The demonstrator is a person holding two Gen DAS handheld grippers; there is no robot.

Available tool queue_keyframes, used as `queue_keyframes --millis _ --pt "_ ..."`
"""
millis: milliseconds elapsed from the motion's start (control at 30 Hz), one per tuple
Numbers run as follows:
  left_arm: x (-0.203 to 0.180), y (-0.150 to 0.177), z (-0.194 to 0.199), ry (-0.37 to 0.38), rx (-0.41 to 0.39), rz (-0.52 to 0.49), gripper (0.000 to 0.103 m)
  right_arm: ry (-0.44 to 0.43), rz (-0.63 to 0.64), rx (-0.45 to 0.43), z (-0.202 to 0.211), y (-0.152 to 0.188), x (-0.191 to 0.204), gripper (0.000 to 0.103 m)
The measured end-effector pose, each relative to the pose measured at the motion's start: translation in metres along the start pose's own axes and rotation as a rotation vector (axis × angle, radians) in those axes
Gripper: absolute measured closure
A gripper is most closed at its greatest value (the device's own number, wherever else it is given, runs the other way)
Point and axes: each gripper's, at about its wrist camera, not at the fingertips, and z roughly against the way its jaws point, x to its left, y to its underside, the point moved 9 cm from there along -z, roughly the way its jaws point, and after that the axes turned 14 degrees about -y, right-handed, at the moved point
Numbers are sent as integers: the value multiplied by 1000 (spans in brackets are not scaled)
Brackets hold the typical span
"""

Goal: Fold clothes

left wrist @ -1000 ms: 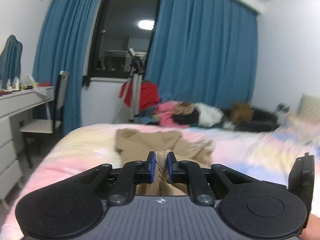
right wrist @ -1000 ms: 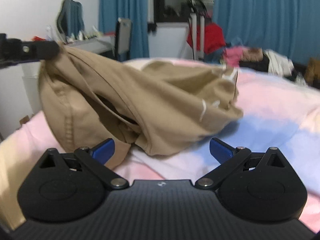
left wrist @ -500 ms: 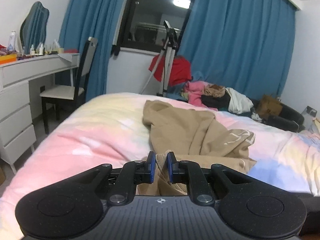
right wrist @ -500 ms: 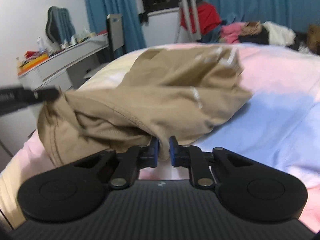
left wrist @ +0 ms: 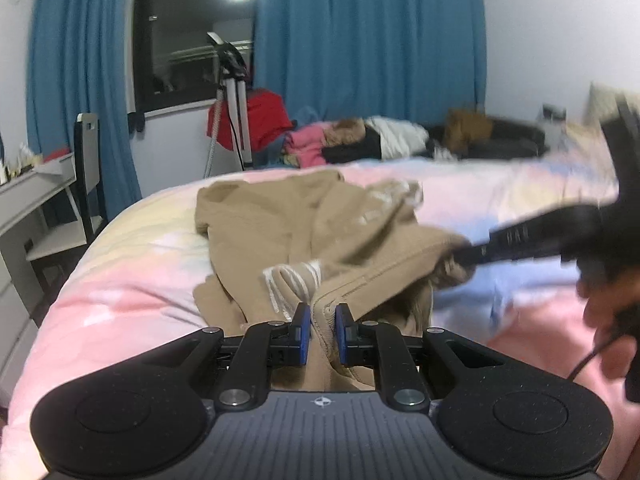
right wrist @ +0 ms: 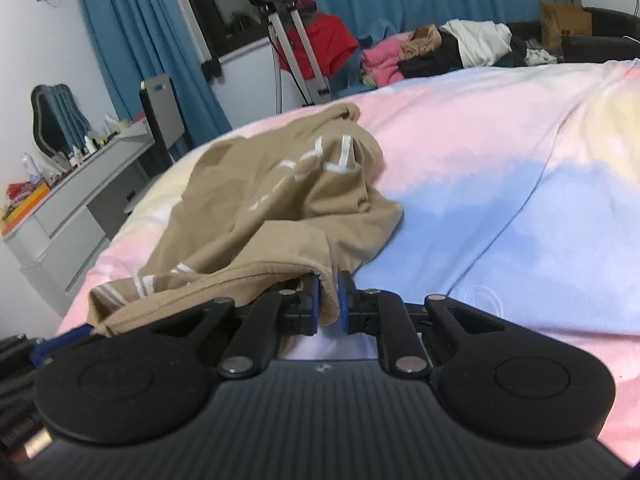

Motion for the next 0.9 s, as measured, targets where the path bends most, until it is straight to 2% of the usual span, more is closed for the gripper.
queue_keyframes --millis 100,167,200,233,267,433,533,633,733,833,900 --pt "0 1 -2 0 1 19 89 -9 49 20 0 2 8 81" --pt "5 0 -3 1 9 57 89 -22 99 23 3 3 17 45" --pt "8 0 -4 1 14 77 89 -27 129 16 5 2 22 37" --pt "12 -1 -4 2 21 106 89 -28 168 7 7 3 28 24" --pt "15 -3 -3 7 20 132 89 -26 212 2 8 3 35 21" --pt "32 -15 4 32 -8 256 89 49 507 51 -4 17 61 21" --pt "38 -23 9 44 -35 305 89 56 668 113 -14 33 75 21" --pt "41 -28 15 77 -50 345 89 40 731 117 -18 39 87 21" --pt "40 -30 19 96 -69 351 89 66 805 100 -28 43 93 21" --pt "39 -31 21 90 -82 333 89 152 893 75 -38 45 94 21" --pt "39 -29 18 71 -74 322 89 197 894 44 -35 40 93 21"
